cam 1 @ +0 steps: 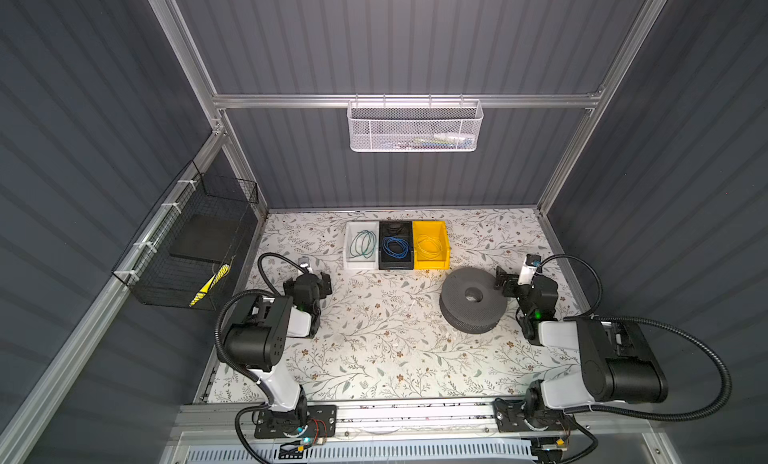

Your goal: Wrap the cables

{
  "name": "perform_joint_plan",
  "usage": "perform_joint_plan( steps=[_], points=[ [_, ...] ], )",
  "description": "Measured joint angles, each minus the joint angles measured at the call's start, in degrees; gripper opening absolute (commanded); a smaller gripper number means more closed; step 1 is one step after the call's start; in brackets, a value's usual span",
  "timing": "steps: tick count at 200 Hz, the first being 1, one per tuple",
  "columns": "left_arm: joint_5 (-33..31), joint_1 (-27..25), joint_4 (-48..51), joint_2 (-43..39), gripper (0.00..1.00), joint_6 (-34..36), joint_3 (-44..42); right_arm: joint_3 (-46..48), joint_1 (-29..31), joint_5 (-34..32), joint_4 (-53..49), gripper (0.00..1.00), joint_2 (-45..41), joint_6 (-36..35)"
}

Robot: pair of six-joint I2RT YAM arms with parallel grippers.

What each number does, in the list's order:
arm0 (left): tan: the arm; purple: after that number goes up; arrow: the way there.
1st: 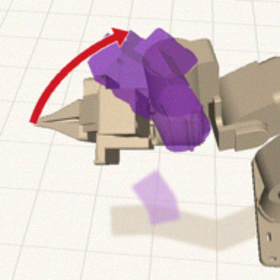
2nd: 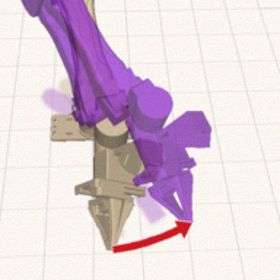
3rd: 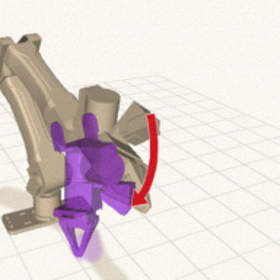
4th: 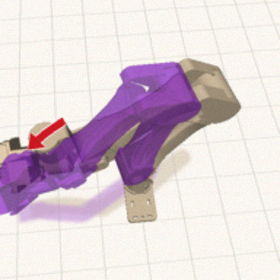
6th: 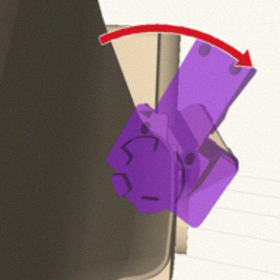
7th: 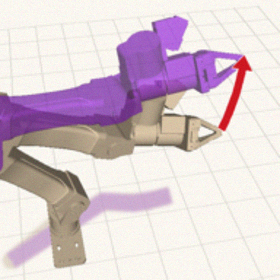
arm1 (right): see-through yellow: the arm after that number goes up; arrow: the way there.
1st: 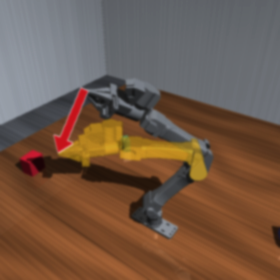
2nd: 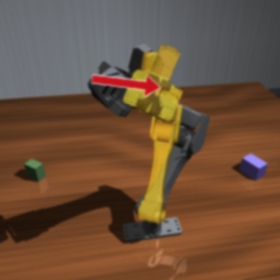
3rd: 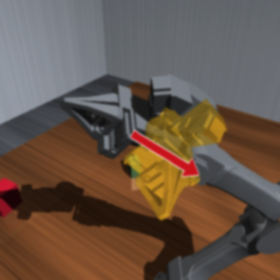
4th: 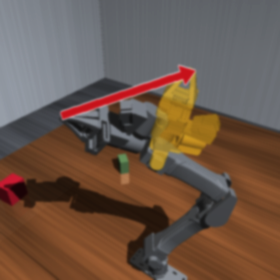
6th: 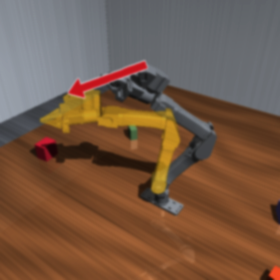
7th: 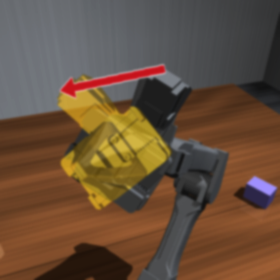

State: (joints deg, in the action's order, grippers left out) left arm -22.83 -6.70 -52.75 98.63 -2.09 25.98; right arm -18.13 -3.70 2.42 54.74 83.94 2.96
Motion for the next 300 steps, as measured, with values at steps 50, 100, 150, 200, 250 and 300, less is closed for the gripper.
perform_joint_plan(
  steps=[50,100,150,200,250,300],
  points=[
    [0.0,0.0,0.0,0.0,1.0,0.0,0.0,0.0,0.0,0.0,0.0,0.99,0.0,0.0],
    [0.0,0.0,0.0,0.0,1.0,0.0,0.0,0.0,0.0,0.0,0.0,0.99,0.0,0.0],
    [0.0,0.0,0.0,0.0,1.0,0.0,0.0,0.0,0.0,0.0,0.0,0.99,0.0,0.0],
    [0.0,0.0,0.0,0.0,1.0,0.0,0.0,0.0,-0.4,0.0,0.0,0.99,0.0,0.0],
    [-0.2,0.0,12.1,-4.6,1.0,0.0,5.6,-1.6,-0.4,-4.9,-9.5,0.97,-10.4,2.2],
    [-2.4,0.0,37.4,-11.8,1.0,-5.3,22.3,-15.7,-0.2,-1.1,-34.2,0.87,-25.6,7.9]
  ],
)
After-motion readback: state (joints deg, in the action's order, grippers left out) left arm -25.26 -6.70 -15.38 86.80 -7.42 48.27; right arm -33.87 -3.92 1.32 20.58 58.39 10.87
